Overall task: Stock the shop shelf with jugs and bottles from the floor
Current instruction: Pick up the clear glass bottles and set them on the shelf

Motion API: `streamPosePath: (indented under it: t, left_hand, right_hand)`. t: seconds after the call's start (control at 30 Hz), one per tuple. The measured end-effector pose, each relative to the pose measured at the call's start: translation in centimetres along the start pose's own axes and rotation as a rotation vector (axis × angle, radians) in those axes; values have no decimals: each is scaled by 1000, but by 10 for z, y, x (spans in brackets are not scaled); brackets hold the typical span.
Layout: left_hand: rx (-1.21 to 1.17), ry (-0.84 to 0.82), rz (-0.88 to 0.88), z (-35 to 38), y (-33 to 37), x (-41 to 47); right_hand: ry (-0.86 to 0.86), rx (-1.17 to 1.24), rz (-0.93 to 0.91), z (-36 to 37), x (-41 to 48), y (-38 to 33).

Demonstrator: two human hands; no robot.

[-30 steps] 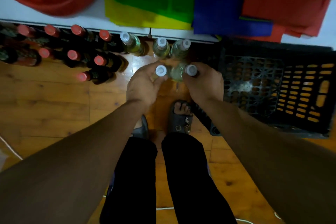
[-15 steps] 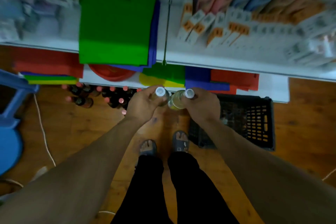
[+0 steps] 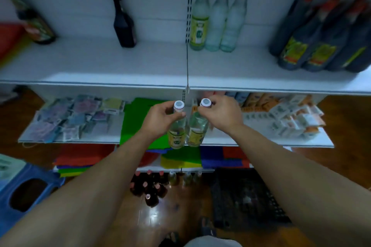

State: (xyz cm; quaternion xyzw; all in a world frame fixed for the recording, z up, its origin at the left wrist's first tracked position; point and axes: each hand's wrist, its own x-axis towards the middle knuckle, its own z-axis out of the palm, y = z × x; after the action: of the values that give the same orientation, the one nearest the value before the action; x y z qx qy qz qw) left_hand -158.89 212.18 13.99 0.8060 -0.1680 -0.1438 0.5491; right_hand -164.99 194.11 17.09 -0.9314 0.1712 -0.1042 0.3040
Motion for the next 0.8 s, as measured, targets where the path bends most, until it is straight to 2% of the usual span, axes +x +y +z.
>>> streamPosePath:
  t: [0.37, 0.8]
  left_hand:
    - [-82, 31, 216, -60, 134, 40]
    - [-131, 32, 243, -50, 178, 116]
  right_hand:
    - [154, -35, -9, -103, 41, -81]
    - [203, -20, -1, -142, 122, -87]
